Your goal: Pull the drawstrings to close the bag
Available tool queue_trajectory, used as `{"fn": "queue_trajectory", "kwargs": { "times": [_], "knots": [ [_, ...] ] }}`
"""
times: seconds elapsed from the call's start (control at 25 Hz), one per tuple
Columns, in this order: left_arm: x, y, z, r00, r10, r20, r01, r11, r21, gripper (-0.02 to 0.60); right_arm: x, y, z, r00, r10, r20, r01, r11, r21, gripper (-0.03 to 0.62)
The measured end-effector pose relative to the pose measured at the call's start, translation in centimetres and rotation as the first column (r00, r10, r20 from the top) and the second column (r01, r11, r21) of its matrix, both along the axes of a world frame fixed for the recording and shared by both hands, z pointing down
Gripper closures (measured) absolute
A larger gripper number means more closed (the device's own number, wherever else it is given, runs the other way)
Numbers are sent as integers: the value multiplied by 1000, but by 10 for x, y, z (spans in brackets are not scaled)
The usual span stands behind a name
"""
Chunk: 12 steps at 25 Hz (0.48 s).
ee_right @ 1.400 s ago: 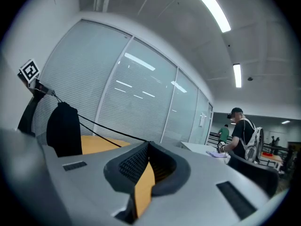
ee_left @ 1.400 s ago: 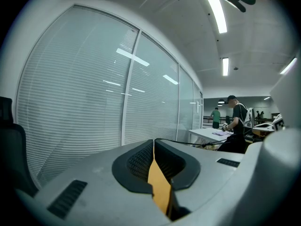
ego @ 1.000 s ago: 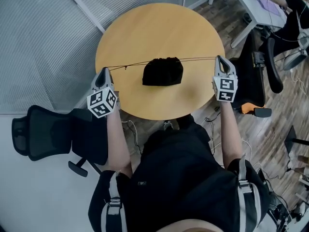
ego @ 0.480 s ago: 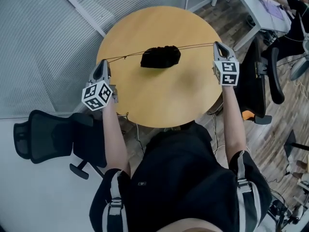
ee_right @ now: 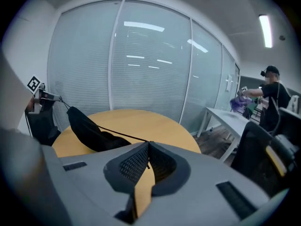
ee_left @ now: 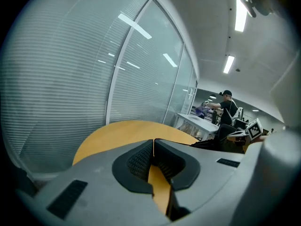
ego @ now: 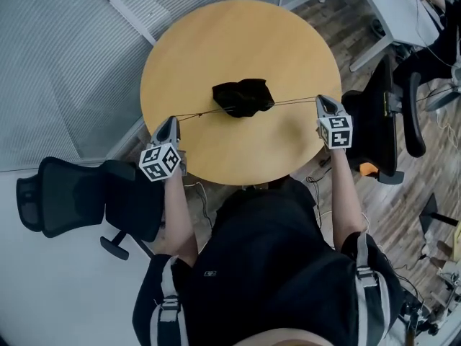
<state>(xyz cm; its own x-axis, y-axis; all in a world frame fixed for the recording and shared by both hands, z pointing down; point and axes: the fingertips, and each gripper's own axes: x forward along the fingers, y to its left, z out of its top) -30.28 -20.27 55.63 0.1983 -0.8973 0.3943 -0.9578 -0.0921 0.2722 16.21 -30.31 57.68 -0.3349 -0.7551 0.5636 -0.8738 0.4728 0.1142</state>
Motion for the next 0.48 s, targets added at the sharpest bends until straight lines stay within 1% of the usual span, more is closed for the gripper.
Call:
{"fn": "queue_trajectory", "kwargs": {
  "times": [0.2, 0.36, 0.48],
  "knots": [
    [12, 36, 42, 1000, 0, -24, -2, 996, -90, 565, 6, 35, 37, 1000, -9, -12, 8, 995, -101, 536],
    [15, 55, 72, 1000, 20, 1, -20, 986, -163, 565, 9, 57, 63, 999, -24, -27, 19, 985, -171, 536],
    [15, 69, 92, 999, 37, 22, -31, 974, -226, 565, 9, 74, 82, 999, -34, -38, 24, 974, -225, 536]
  ]
}}
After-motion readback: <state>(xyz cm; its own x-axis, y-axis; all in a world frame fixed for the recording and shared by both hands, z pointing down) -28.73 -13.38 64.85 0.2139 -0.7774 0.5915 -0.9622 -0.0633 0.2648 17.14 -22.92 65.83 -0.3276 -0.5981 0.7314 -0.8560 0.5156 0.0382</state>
